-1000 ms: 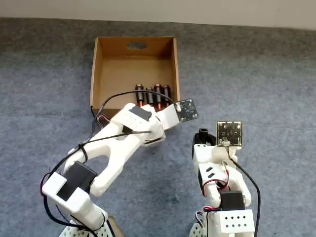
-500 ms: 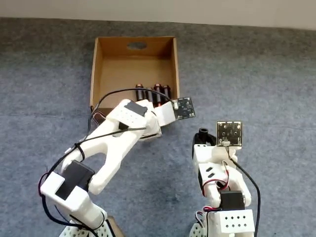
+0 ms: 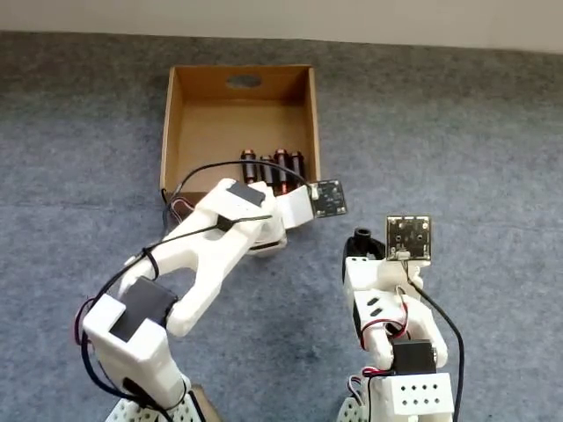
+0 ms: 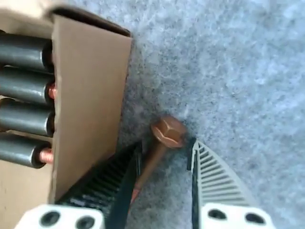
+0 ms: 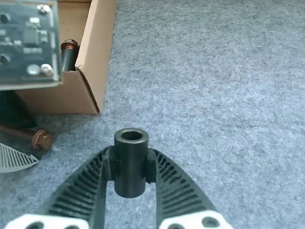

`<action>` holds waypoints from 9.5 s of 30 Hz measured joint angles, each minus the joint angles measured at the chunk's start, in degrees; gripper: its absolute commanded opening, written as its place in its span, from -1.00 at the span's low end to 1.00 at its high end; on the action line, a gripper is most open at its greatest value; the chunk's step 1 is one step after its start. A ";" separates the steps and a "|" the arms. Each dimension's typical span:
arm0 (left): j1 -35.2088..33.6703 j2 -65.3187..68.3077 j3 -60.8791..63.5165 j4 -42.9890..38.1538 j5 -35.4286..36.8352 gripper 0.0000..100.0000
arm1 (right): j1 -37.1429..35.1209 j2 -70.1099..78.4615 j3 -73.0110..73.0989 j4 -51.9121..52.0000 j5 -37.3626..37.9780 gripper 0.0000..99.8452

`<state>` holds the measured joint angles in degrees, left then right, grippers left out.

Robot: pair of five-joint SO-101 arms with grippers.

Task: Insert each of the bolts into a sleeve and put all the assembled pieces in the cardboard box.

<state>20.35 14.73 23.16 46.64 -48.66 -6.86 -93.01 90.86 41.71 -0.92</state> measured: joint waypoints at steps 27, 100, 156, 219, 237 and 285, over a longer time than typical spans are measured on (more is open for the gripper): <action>7.21 -11.87 -0.79 13.63 12.57 -0.98 | 0.00 0.00 0.00 0.00 0.00 -0.99; -8.18 -78.59 41.05 0.70 55.91 -0.98 | -17.41 0.00 -2.29 -4.66 0.00 -0.99; 0.70 -91.43 43.34 -32.18 68.22 -0.98 | -27.25 0.00 -2.29 -32.18 0.00 -0.99; 4.75 -76.84 29.98 -25.23 73.85 -0.98 | -27.43 -0.18 -1.41 -32.18 0.00 -0.99; 9.14 -77.80 25.76 -18.02 59.96 -0.98 | -27.43 -0.09 -1.41 -32.18 0.00 -0.99; 3.60 -77.89 18.73 -11.52 59.96 -0.98 | -27.34 -0.09 -1.41 -32.18 0.00 -0.99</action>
<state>23.96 -63.16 41.89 35.12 11.30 -34.20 -93.10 89.45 9.54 -0.92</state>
